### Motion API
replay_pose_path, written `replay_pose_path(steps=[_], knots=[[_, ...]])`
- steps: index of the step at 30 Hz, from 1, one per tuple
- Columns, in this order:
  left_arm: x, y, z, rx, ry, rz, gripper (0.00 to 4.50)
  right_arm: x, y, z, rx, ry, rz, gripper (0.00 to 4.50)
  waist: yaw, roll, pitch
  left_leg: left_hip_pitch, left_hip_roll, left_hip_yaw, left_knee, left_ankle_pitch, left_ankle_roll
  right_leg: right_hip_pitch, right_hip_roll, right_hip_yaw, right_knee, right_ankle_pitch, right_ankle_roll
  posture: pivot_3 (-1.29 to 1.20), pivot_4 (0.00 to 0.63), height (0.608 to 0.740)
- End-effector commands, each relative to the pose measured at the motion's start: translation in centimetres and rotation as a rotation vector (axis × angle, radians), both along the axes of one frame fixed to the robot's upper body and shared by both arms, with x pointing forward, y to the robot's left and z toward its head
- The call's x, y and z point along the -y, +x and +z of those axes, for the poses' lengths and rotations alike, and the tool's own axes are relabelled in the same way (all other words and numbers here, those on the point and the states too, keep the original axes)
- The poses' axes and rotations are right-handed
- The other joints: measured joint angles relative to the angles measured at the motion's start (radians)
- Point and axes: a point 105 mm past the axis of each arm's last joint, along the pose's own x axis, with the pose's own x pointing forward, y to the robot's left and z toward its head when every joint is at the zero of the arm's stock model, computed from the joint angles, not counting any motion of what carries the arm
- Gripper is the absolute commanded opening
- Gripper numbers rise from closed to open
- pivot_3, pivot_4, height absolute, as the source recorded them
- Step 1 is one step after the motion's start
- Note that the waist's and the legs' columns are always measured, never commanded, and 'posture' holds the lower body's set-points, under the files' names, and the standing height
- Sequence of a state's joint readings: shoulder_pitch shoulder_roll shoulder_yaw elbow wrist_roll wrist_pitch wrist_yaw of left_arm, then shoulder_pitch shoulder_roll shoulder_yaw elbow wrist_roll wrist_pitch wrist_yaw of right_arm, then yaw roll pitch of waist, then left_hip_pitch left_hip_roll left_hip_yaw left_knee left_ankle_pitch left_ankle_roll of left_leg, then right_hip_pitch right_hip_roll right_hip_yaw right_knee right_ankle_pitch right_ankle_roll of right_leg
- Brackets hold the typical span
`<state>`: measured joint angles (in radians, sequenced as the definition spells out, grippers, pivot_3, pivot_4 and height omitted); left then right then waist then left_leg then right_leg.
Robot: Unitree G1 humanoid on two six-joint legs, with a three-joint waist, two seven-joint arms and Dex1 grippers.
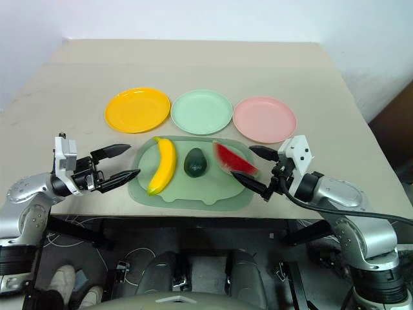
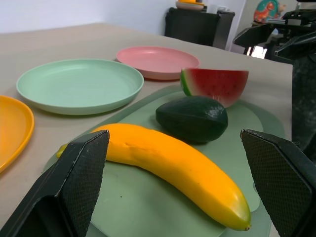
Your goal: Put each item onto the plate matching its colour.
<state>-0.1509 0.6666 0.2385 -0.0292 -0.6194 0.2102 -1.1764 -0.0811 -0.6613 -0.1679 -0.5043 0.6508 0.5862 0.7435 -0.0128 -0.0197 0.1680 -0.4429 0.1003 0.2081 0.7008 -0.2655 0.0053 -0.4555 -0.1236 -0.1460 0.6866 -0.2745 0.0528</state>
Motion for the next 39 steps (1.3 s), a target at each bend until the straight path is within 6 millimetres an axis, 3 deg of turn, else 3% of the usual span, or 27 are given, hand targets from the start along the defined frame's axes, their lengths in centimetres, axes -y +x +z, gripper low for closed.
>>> replay_pose_path(steps=[1,9,15,21,25,31,39], knots=[[-0.1,-0.2,0.3,0.017,0.011,-0.007,4.46,-0.6,0.0,0.8,0.025,-0.002,0.018,4.50,0.000,0.000,0.000,0.000,0.000,0.000,0.000,0.000,0.000,0.000,0.000,0.000,0.000,0.000,0.000,0.00,0.150,0.695],[0.1,-0.1,0.5,0.029,0.012,0.002,4.46,-1.6,0.1,0.8,-0.018,-0.043,0.032,4.50,0.000,0.000,0.000,0.000,0.000,0.000,0.000,0.000,0.000,0.000,0.000,0.000,0.000,0.000,0.000,0.00,0.150,0.695],[0.5,-0.3,-0.3,0.024,0.008,0.007,4.46,-1.0,0.9,-0.3,-0.128,-0.224,0.045,4.50,-0.002,0.000,0.000,0.000,0.000,0.000,0.000,0.000,0.000,0.000,0.000,0.000,0.000,0.000,0.000,0.00,0.150,0.695],[1.8,-0.7,-0.4,0.031,-0.010,-0.007,4.46,0.6,2.3,-0.3,-0.167,-0.321,0.025,4.50,0.000,0.000,0.000,0.000,0.000,0.000,0.000,0.000,0.001,-0.001,-0.001,0.000,0.000,0.000,0.000,0.00,0.150,0.695],[2.2,-0.9,-0.6,0.030,-0.015,-0.013,4.46,0.4,3.6,-0.4,-0.197,-0.374,0.030,4.50,-0.005,0.000,0.000,0.000,0.000,0.000,0.000,0.000,0.000,-0.001,-0.001,0.000,0.000,0.000,0.000,0.00,0.150,0.695],[3.0,-0.6,-0.8,0.039,-0.022,-0.015,4.46,-1.5,5.7,-0.7,-0.231,-0.428,0.051,4.50,-0.005,0.000,0.000,0.000,0.000,0.002,0.000,0.000,0.000,-0.002,-0.001,0.000,0.000,0.000,0.000,0.00,0.150,0.695],[2.8,-0.7,-0.3,0.067,-0.024,0.005,4.46,-3.7,6.7,-1.9,-0.301,-0.542,0.102,4.50,-0.004,0.000,0.000,-0.001,0.000,0.002,0.000,0.000,0.000,-0.003,-0.001,0.000,0.000,0.000,0.000,0.00,0.150,0.695]])
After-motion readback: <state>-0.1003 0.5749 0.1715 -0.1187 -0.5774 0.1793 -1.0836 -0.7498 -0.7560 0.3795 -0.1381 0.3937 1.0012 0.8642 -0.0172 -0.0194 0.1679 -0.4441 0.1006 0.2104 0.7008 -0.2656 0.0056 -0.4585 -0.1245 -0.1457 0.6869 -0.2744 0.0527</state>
